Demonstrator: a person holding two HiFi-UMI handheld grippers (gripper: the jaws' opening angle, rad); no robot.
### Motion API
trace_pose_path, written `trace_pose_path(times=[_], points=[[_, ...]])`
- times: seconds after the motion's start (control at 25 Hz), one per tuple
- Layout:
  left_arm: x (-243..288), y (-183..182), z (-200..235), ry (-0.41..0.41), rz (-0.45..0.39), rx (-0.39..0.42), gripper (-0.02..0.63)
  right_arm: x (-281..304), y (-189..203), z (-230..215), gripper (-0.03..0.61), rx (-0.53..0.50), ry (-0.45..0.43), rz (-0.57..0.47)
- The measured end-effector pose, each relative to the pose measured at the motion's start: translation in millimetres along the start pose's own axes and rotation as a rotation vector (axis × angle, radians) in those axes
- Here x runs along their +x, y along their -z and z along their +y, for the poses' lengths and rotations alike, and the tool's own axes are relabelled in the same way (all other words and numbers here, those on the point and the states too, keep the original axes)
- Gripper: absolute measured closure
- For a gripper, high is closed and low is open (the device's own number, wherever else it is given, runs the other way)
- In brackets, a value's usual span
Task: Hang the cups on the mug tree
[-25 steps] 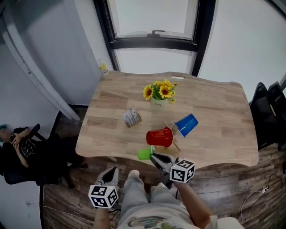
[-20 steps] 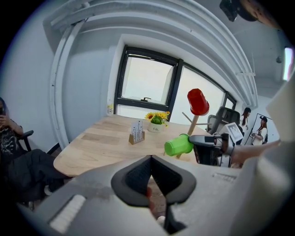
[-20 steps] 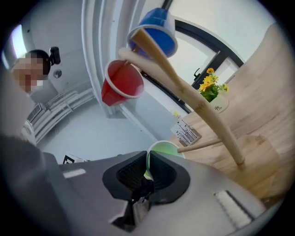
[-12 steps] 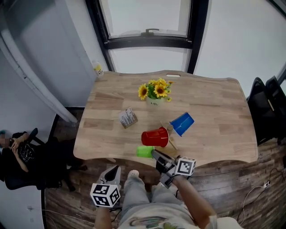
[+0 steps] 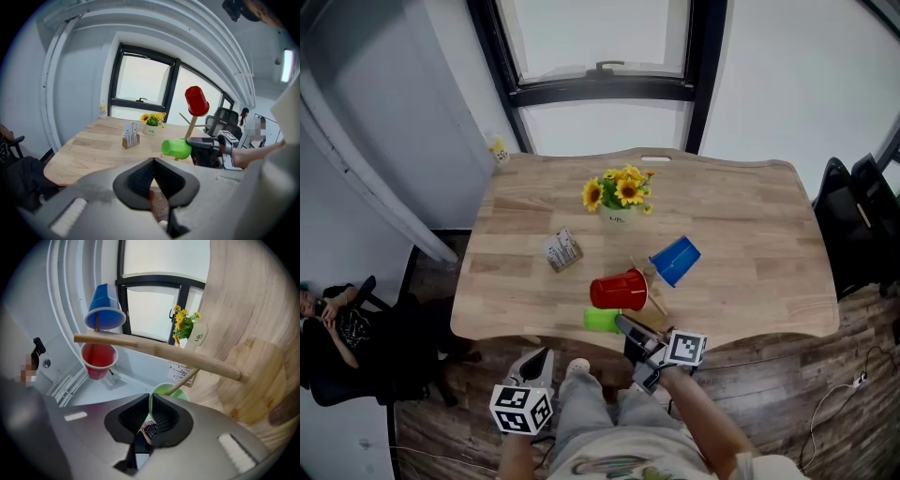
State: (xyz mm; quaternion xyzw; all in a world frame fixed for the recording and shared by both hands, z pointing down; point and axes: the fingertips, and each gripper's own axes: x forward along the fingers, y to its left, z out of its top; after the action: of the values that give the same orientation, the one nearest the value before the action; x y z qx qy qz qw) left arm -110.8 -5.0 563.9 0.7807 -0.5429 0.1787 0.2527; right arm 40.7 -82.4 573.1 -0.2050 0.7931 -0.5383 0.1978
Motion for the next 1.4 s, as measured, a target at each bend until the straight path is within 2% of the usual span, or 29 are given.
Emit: trace_pose_path(times=[0.6,0.96,1.16,1.4], points=[[8,3,-4,0.008,0.011,-0.001,0.615,-13,-7,-20,0.557,0.011,0.068,-0.015],[18,-1,-9,0.028,0.018,0.011,0.615,-17,-15,-22,0.551,-0.017,0.067,-0.032],[23,-4,-11,0.040,0.018,0.015,0.615,-30,-17,-39,0.546,0.010,0.154,-0.041],[29,-6,-15,0.058,0.020,0.017,0.615,-37,-21,-46,0.541,-0.027,0.204,-0.037]])
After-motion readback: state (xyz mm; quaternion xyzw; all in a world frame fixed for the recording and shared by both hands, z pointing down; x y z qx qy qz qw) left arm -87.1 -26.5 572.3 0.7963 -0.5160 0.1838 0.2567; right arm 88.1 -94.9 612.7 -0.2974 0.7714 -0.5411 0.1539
